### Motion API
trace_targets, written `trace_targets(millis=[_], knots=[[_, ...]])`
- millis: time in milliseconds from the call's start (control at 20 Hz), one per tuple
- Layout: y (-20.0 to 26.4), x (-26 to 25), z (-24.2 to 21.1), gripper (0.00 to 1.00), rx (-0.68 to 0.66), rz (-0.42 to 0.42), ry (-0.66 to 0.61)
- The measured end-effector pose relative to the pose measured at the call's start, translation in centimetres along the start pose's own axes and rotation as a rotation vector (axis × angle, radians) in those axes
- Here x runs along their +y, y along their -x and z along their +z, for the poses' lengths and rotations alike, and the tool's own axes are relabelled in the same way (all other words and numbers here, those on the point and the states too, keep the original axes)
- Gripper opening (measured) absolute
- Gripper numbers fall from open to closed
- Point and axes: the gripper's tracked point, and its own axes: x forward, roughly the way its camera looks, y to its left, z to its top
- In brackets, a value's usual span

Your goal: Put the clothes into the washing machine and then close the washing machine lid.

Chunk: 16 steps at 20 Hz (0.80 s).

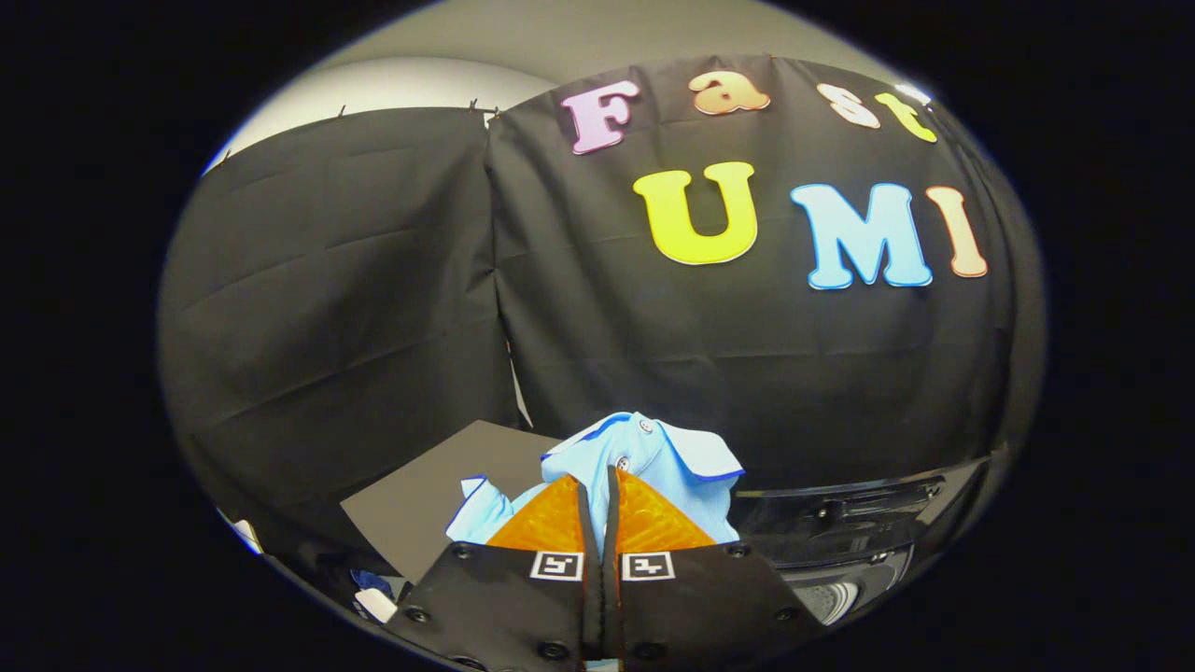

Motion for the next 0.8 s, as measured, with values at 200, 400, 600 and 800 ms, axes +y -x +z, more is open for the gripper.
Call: trace_targets(millis=[200,400,600,800], knots=[[2.0,-3.8,0.2,0.01,-0.025,-0.052,-0.028],[3.7,-8.0,-0.5,0.01,-0.016,-0.124,-0.048],[5.2,-11.2,-1.1,0.01,-0.014,-0.175,-0.06],[6.8,-13.7,-1.7,0.01,-0.012,-0.223,-0.056]])
